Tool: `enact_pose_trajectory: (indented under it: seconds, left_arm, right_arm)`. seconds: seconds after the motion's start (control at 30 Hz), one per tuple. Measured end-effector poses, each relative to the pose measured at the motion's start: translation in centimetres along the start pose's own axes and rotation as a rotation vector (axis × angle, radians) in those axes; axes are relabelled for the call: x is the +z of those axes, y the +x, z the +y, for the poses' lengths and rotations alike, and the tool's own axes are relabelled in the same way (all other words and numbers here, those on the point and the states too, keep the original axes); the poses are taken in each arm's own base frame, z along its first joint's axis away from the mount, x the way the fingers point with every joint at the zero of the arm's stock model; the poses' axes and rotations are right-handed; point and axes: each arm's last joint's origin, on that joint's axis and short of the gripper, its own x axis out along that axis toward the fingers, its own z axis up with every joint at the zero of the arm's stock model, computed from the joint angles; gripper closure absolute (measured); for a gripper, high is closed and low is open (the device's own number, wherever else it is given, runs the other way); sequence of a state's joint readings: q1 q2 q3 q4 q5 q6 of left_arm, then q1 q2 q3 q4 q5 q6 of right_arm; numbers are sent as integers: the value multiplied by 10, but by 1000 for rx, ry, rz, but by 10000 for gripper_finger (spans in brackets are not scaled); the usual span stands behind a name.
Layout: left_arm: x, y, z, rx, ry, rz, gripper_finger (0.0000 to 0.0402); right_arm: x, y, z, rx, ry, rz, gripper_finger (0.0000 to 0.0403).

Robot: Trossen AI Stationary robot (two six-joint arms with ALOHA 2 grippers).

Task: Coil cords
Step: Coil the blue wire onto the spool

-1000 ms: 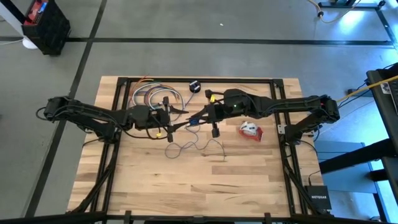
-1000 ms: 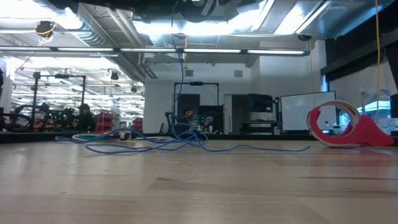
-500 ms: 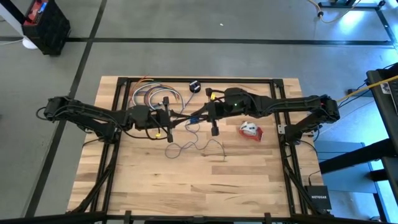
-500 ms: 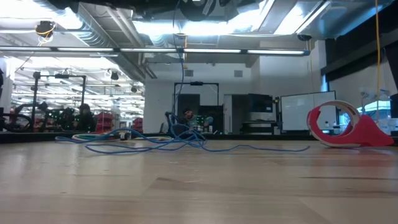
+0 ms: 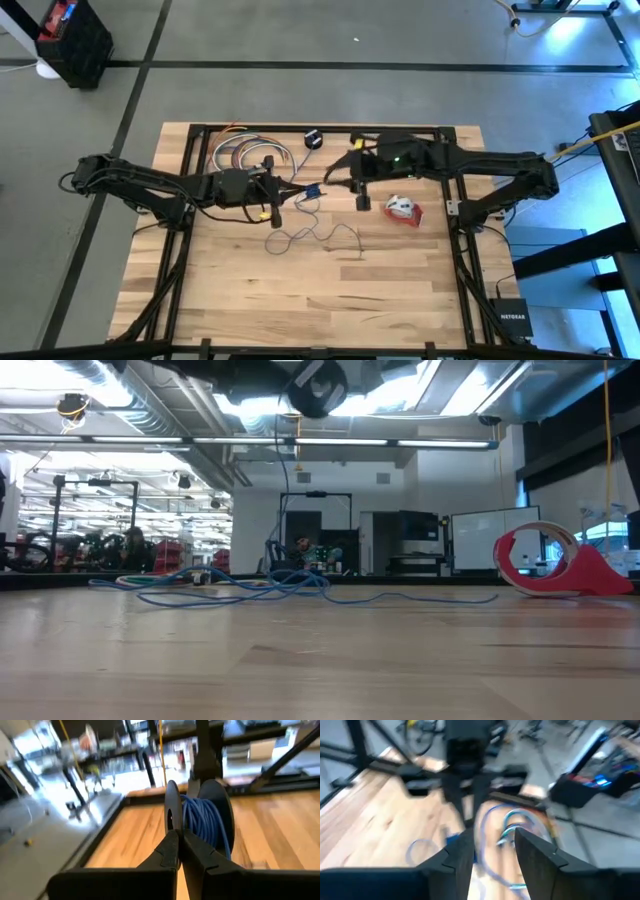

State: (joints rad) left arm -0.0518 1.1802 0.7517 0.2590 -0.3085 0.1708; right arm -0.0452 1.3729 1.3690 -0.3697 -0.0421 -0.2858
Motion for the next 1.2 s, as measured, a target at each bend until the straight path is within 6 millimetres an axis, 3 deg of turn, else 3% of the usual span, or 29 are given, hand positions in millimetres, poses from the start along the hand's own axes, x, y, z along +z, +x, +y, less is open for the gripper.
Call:
enact_pose_trajectory:
  seconds: [0.2,0.47,0.67,0.93,1.2]
  left_arm:
    - [6,0,-7,-34,1,55,400]
    - [5,-1,-9,-47,44,66,400]
    - [5,-1,-9,-49,54,65,399]
    - [6,-1,-9,-41,33,53,398]
    - [5,-2,-8,-21,-8,71,382]
  right_arm:
    - [-25,30,6,19,0,14,254]
    - [-37,60,9,48,-32,23,254]
    - [-40,66,11,83,-31,23,271]
    - [-43,67,11,56,-59,55,391]
    - [-41,63,9,-3,-137,62,396]
